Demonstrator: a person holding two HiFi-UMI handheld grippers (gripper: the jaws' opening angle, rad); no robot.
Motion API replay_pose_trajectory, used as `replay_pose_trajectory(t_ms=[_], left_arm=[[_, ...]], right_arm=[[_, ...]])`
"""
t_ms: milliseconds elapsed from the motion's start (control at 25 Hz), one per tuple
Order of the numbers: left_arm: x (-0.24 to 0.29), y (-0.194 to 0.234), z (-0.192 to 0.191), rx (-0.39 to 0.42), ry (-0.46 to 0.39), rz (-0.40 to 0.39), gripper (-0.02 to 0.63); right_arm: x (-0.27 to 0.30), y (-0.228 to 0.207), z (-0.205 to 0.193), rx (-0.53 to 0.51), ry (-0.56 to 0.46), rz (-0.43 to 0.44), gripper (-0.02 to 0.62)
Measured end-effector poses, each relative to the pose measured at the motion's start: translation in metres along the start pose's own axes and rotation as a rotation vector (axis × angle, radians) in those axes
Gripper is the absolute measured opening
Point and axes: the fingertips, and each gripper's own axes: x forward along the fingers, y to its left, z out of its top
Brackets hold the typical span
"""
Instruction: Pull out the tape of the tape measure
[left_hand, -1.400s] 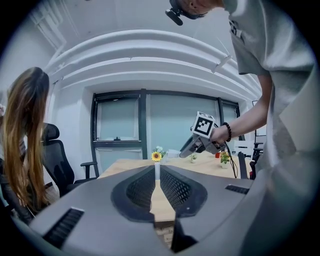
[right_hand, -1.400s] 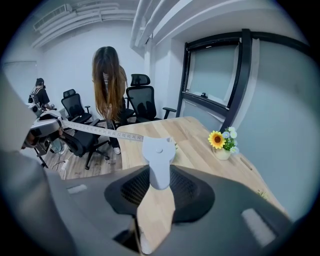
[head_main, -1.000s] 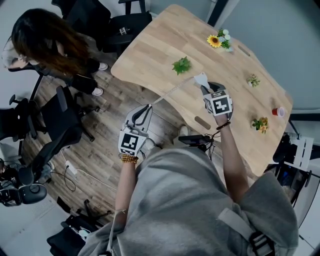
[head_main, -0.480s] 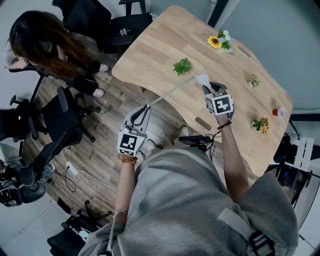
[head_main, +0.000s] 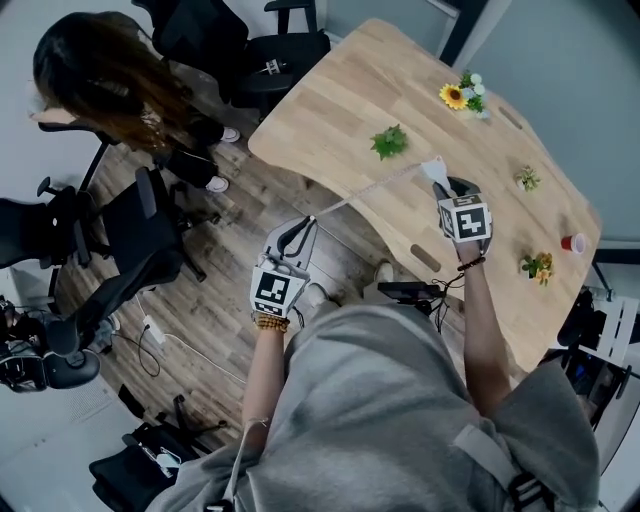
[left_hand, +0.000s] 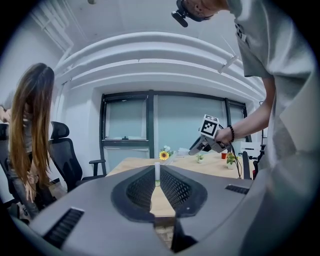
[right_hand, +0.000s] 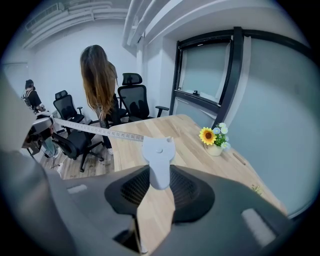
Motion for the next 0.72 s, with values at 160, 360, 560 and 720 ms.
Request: replay_pose_trajectory(t_ms=[160,360,560,720], left_arm=[[-0.003,-0.002,0.000,-0.006,-0.001,-0.009,0.037],[-0.014,0.011,-0.001,-0.028,-0.007,0.022,0.035],[-0.014,0.010,-0.004,-0.026,-0.001,0.023,0.035],[-0.013,0.009,-0.004,-0.027,0.004,0.013,0.035]], right_arm=[[-0.005,-0.002,-0.001,0.000,0.003,-0.014,0.130],[-0.005,-0.006,-0.002,0.011,0.002,-0.034,0.130],[-0.008,-0.015,-0.006,0.017,0.004,-0.043,0.130],[-0.007,-0.016,-0.007,0.031,0.005,-0.053,0.130]])
